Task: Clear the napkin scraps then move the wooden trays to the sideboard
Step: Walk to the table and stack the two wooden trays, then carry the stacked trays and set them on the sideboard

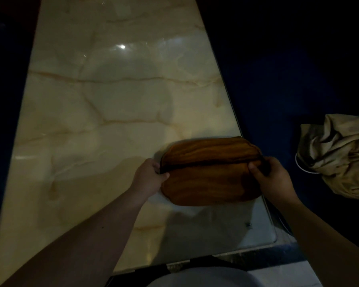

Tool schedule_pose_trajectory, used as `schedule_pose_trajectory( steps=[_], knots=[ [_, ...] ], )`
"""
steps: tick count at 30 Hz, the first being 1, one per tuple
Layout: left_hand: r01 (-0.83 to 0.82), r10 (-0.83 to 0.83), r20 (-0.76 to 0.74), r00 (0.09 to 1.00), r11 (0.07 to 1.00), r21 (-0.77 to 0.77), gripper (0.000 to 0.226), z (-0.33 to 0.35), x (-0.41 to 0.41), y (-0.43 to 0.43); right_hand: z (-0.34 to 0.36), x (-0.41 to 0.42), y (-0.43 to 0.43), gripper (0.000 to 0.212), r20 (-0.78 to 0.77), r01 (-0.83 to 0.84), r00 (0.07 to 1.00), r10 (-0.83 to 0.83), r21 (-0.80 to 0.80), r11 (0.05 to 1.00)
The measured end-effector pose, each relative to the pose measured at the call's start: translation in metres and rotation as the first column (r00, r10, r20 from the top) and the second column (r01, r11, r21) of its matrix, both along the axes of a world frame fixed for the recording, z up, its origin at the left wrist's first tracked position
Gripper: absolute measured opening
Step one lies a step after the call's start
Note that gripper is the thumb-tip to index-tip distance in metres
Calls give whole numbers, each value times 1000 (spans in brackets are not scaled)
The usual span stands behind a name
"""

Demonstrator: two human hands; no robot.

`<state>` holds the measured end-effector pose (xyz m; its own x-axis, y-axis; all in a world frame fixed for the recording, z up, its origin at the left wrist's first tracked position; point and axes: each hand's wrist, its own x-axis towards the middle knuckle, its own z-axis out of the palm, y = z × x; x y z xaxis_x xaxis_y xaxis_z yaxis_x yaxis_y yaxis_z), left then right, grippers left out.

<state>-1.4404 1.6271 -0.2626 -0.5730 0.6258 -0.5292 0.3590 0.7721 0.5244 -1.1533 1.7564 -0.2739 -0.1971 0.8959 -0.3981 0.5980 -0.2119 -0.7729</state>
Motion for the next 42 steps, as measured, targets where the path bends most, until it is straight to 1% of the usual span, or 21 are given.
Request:
schedule_pose_trajectory(
  steps=[2,4,6,9,10,11,14,15,18,21,24,26,28,30,31,32,34,37,39,40,42],
  knots=[
    [-20,19,6,1000,1000,10,39,0,0,0,-4,3,1,48,87,-40,996,36,39,998],
    [-50,50,18,999,999,-6,46,0,2,0,-8,6,4,48,186,-83,980,73,46,996],
    [-74,76,51,996,997,-37,44,0,3,1,-10,7,8,45,196,-98,976,95,9,995],
    [-154,154,197,968,988,-13,36,5,6,4,-10,3,10,34,128,-102,985,112,-79,992],
    [-195,186,242,952,981,12,37,8,10,5,-11,2,10,33,112,-92,988,104,-101,991],
    [-229,212,253,944,973,39,39,11,13,6,-13,2,11,34,89,-68,993,78,-115,991],
    [-224,209,122,970,967,121,41,25,25,5,-13,1,10,33,29,19,999,-15,-139,990],
    [-210,195,104,975,966,149,41,28,29,5,-13,3,9,34,21,55,998,-52,-134,989],
    [-218,198,110,974,951,218,39,41,31,-1,-4,-1,8,37,-61,134,988,-144,-145,980],
    [-298,283,94,955,920,257,37,52,25,-14,12,-13,9,29,-179,126,971,-158,-177,976],
    [-433,417,120,901,841,326,37,66,18,-32,32,-36,5,26,-283,23,956,-80,-200,980],
    [-534,516,158,842,757,376,38,84,12,-53,48,-54,-2,28,-378,-52,925,-36,-221,974],
    [-609,578,215,787,674,417,40,104,2,-75,68,-73,-10,33,-468,-147,884,17,-242,959],
    [-646,605,256,754,609,461,38,126,-9,-103,91,-95,-22,32,-539,-257,837,96,-232,938],
    [-649,606,271,748,581,491,33,139,-14,-120,105,-109,-29,29,-571,-307,810,132,-221,926],
    [-645,605,272,748,568,511,26,148,-17,-132,116,-118,-34,26,-605,-347,781,153,-217,912],
    [-654,637,259,726,523,546,22,171,-22,-169,141,-143,-51,25,-666,-450,714,215,-201,870],
    [-715,710,286,643,422,558,22,197,-26,-226,175,-179,-85,27,-720,-585,627,298,-183,790],
    [-739,751,288,594,368,564,24,209,-27,-263,195,-197,-111,28,-733,-643,586,345,-161,748],
    [-752,777,290,559,328,573,26,216,-23,-295,205,-208,-136,29,-727,-683,560,396,-135,718],
    [-766,793,307,526,286,575,27,222,-17,-327,219,-218,-164,25,-705,-708,546,453,-99,699]
  ],
)
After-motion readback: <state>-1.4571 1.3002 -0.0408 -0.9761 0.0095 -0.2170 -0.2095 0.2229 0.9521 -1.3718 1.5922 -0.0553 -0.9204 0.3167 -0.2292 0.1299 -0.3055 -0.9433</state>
